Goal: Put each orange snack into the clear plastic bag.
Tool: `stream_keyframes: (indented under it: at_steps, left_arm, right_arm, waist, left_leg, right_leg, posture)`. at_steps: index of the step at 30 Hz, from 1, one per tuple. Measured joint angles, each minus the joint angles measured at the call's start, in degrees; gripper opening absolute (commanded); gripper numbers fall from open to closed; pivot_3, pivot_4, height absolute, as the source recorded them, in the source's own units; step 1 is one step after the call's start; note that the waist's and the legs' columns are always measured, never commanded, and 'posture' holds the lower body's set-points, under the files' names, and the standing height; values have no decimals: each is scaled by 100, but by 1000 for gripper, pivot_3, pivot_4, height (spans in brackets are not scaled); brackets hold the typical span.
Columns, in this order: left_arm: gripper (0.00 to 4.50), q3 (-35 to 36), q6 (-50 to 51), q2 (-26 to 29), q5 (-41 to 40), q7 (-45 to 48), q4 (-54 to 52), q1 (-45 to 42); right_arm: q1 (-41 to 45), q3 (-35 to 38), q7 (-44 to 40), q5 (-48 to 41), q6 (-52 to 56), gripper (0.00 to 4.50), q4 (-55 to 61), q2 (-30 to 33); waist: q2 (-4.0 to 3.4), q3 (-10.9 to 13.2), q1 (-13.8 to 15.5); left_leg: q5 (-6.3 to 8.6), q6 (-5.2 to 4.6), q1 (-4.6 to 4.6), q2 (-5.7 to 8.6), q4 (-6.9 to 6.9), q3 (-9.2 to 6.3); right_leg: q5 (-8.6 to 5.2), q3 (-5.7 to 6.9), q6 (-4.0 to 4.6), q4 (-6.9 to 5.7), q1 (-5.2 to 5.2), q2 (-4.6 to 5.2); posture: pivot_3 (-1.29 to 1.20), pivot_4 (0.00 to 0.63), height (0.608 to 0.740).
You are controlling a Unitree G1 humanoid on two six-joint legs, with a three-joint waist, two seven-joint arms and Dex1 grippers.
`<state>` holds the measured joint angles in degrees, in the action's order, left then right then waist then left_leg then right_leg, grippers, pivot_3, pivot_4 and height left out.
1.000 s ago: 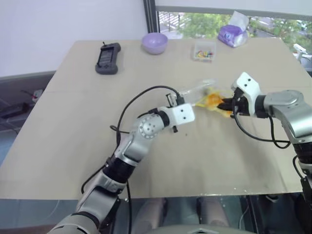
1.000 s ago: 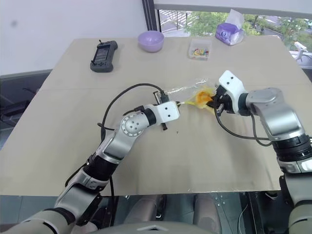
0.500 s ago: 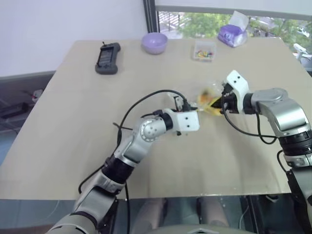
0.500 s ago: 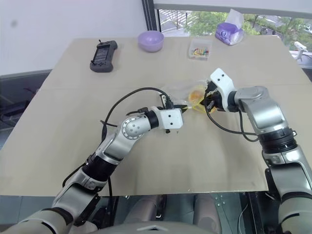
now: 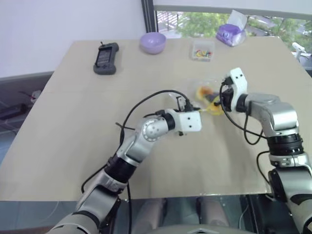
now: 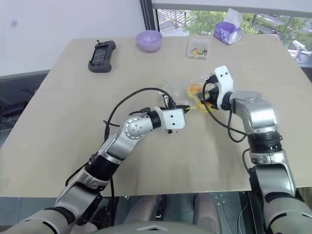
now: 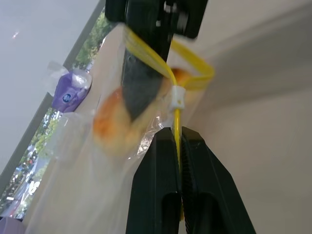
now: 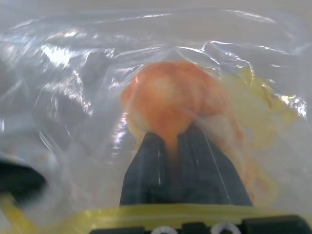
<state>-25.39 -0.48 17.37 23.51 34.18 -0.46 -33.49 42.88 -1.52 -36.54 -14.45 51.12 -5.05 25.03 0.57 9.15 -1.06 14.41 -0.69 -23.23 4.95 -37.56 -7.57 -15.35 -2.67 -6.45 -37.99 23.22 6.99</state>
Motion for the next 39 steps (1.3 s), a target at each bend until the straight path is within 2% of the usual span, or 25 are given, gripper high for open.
stream_keyframes:
  at_steps: [2,6,12,23,30,34,39]
  left_arm:
    - [0,1,0,1,0,5,0,0]
    - [0,0,0,-7,-2,45,15,-2]
    - [0,7,2,18,-1,58,27,-3]
    - [0,49,8,62,5,-27,229,-26]
    - [0,79,17,84,5,-62,253,-46]
    - [0,66,16,29,3,-61,253,-46]
    - [0,66,16,38,2,-55,253,-46]
  right_arm:
    - [-68,53,223,29,-37,1592,3,-130]
    - [-240,19,425,61,-77,3356,92,-206]
    - [-535,-368,-206,173,-449,3356,423,628]
    - [-843,-230,-1615,-546,-504,3356,879,1620]
    - [-1923,14,-3052,-625,-1724,3356,1358,3087]
    - [-2007,8,-3045,109,-2600,3356,942,3729]
    - [-1891,-237,-2474,982,-3277,3356,343,3540]
  waist:
    - [0,0,1]
    - [-3,-2,-17]
    - [-3,-2,4]
    - [-2,-1,15]
    - [-1,0,48]
    - [-1,-1,14]
    - [-1,0,6]
  left_leg:
    - [0,0,-7,1,-4,-1]
    - [0,1,-63,3,-42,-5]
    - [0,0,-63,14,-55,-7]
    - [1,-1,-60,14,-67,-6]
    - [1,-2,-60,26,-73,-10]
    - [1,-2,-53,20,-73,-5]
    - [1,-1,-51,6,-73,2]
  right_leg:
    - [0,1,0,0,4,0]
    - [0,4,0,-23,55,0]
    - [1,10,0,-25,44,2]
    - [0,8,-1,-41,43,2]
    - [1,14,-2,-35,33,6]
    - [1,13,-2,-44,33,2]
    - [1,6,-2,-48,35,0]
  posture:
    - [0,150,740]
    - [0,150,740]
    - [0,150,740]
    - [0,150,740]
    - [0,150,740]
    - [0,150,740]
    - [0,150,740]
